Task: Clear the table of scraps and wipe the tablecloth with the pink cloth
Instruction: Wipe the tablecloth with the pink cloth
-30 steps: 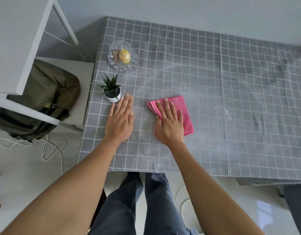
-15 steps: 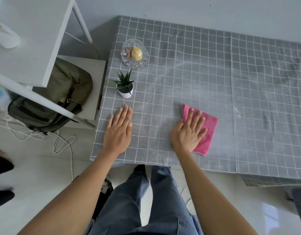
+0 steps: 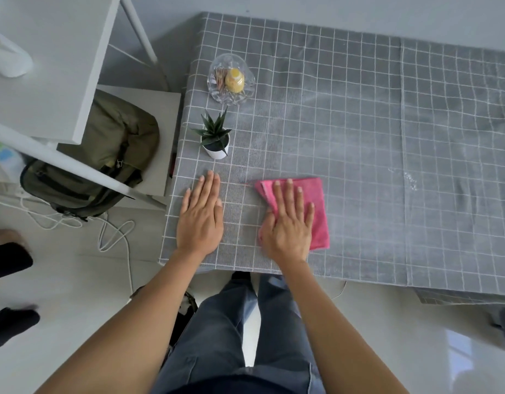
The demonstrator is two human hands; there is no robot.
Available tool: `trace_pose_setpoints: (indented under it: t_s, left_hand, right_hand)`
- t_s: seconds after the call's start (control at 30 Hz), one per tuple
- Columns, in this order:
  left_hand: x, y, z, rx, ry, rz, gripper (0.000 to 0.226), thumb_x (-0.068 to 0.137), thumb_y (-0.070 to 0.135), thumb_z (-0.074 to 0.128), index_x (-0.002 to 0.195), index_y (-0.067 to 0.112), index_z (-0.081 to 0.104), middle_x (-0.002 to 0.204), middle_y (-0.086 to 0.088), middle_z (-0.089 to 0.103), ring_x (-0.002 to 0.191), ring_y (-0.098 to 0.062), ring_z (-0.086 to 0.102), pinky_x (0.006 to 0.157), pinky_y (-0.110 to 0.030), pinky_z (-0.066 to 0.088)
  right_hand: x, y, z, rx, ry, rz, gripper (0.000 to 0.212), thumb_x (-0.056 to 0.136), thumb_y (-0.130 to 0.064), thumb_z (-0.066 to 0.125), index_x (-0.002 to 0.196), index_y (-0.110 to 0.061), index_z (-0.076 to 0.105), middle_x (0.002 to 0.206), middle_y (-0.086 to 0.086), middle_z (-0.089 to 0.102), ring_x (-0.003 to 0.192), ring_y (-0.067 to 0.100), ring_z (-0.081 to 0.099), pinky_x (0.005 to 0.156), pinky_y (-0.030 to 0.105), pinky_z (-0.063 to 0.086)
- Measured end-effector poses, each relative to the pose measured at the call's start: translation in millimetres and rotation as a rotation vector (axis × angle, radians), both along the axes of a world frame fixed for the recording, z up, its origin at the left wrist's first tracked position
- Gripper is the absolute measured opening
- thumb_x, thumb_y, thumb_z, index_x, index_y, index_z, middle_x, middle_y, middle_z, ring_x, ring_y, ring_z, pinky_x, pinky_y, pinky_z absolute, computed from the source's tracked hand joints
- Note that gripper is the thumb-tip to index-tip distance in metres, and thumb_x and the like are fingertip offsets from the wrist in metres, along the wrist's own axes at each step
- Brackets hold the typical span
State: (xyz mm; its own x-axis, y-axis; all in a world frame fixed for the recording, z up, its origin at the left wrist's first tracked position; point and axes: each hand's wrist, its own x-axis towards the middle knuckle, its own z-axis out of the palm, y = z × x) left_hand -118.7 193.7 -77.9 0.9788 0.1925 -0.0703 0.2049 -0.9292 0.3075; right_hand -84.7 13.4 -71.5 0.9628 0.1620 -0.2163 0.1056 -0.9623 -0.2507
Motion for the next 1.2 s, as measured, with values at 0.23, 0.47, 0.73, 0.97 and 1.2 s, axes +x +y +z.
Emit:
trace_pose_setpoints:
  t_s: [0.23,0.47,0.73,0.97,1.2]
  left_hand:
    - [0.1,1.3,0.4,0.007,0.022,-0.007,0.054,0.100,0.030,0.009,0.152,0.017,0.006,0.160,0.003,0.002,0.147,-0.010,-0.003,0.120,-0.033,-0.004]
    - [-20.0,19.2,1.5,0.011,0.010,0.006,0.054,0.100,0.032,0.006,0.152,0.018,0.008,0.159,0.004,0.004,0.147,-0.011,0.000,0.120,-0.036,0.002]
    - [-21.4,18.5,2.1,0.018,0.004,0.022,0.053,0.100,0.029,0.011,0.152,0.017,0.015,0.158,0.005,0.009,0.147,-0.011,0.005,0.120,-0.034,0.004]
    - [-20.6,18.5,4.5,0.000,0.008,0.032,0.055,0.099,0.031,0.008,0.152,0.017,0.013,0.159,0.003,0.008,0.147,-0.011,0.004,0.120,-0.037,0.005]
    - [-21.4,19.7,3.6,0.009,0.018,0.031,0.056,0.098,0.032,0.004,0.152,0.018,0.007,0.159,0.005,0.002,0.147,-0.010,-0.002,0.120,-0.035,0.001]
  right_hand:
    - [9.7,-45.2,7.5,0.012,-0.002,-0.388,0.060,0.094,-0.033,0.015,0.150,-0.031,-0.008,0.159,-0.006,-0.011,0.147,0.016,-0.011,0.118,0.045,-0.011]
    - [1.3,4.6,8.8,0.051,0.005,-0.425,0.062,0.097,-0.034,0.023,0.152,-0.029,-0.006,0.160,-0.004,-0.013,0.146,0.017,-0.015,0.116,0.050,-0.012]
    - [-33.7,67.6,6.7,0.101,0.038,0.058,0.060,0.096,-0.039,0.016,0.152,-0.032,-0.004,0.159,-0.007,-0.014,0.144,0.013,-0.021,0.115,0.045,-0.017]
    - [-3.1,-1.0,5.1,0.000,0.015,-0.138,0.059,0.097,-0.038,0.017,0.150,-0.035,-0.009,0.158,-0.007,-0.015,0.145,0.016,-0.018,0.117,0.049,-0.010]
    - [-2.0,1.1,8.0,0.046,-0.016,-0.334,0.063,0.092,-0.036,0.022,0.152,-0.035,0.000,0.160,-0.006,-0.009,0.147,0.016,-0.011,0.117,0.049,-0.011]
